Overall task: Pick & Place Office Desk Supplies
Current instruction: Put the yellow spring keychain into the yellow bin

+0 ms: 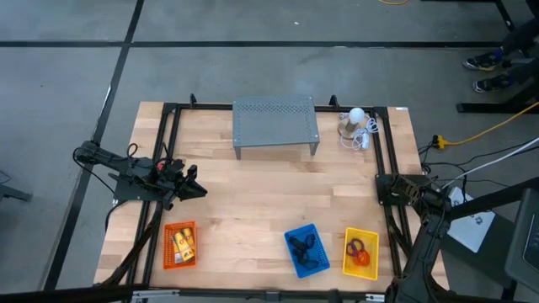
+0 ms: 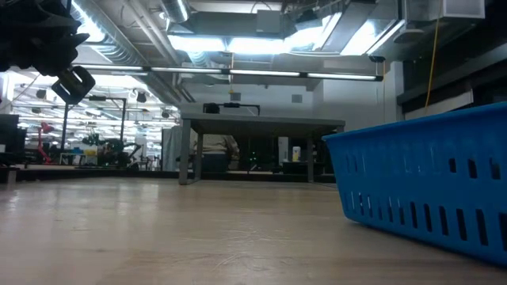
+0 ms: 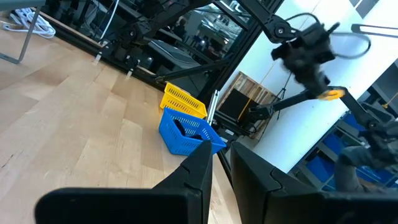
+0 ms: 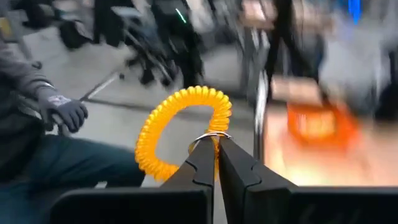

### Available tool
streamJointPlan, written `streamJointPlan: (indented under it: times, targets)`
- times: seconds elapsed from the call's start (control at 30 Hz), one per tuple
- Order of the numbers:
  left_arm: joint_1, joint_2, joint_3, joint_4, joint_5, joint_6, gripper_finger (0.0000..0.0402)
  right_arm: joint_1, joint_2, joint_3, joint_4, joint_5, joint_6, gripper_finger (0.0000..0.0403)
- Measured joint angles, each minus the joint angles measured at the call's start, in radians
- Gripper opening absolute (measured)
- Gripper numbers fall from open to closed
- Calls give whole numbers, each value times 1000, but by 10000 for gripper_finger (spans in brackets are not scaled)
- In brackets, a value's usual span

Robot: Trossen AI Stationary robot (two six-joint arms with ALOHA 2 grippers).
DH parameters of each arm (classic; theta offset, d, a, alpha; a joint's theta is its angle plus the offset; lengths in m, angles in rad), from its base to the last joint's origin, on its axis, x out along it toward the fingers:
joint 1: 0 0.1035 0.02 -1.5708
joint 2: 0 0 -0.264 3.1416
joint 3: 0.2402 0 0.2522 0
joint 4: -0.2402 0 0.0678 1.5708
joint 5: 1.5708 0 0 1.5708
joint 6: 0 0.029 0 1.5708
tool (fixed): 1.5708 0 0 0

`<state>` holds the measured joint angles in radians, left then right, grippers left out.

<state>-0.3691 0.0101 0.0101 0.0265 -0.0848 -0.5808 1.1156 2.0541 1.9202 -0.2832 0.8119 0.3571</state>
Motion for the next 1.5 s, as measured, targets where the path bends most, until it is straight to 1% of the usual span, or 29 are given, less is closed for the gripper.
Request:
streamJointPlan:
  times: [0.1, 0.17, 0.27, 0.33, 0.43, 0.5, 0.57, 0.63, 0.8, 0.93, 1.1, 1.3, 1.4, 1.5]
  targets:
    - [0, 0, 0, 0, 0, 0, 54, 0, 0, 0, -259, 14, 341, 5]
    - [0, 0, 0, 0, 0, 0, 54, 8, 1, 0, -464, 7, 563, 5]
    - [0, 0, 0, 0, 0, 0, 54, 33, 0, 0, -844, -44, 960, 5]
    - [0, 0, 0, 0, 0, 0, 54, 53, -1, -11, -1043, -85, 1187, 5]
    - [0, 0, 0, 0, 0, 0, 54, 91, -3, -36, -1234, -112, 1403, 5]
    - [0, 0, 0, 0, 0, 0, 54, 124, -6, -45, -1293, -110, 1516, 5]
    - [0, 0, 0, 0, 0, 0, 54, 156, -16, -77, -1284, -89, 1554, 5]
    - [0, 0, 0, 0, 0, 0, 54, 183, -17, -115, -1285, -68, 1634, 5]
    - [0, 0, 0, 0, 0, 0, 54, 220, -23, -246, -1287, -71, 1811, 5]
    - [0, 0, 0, 0, 0, 0, 54, 222, -24, -338, -1254, -107, 1835, 5]
    - [0, 0, 0, 0, 0, 0, 54, 180, -24, -424, -1249, -132, 1838, 6]
    - [0, 0, 0, 0, 0, 0, 54, 117, -25, -519, -1233, -277, 1851, 6]
    - [0, 0, 0, 0, 0, 0, 54, 114, -25, -547, -1202, -315, 1853, 6]
    - [0, 0, 0, 0, 0, 0, 54, 114, -25, -557, -1170, -378, 1857, 6]
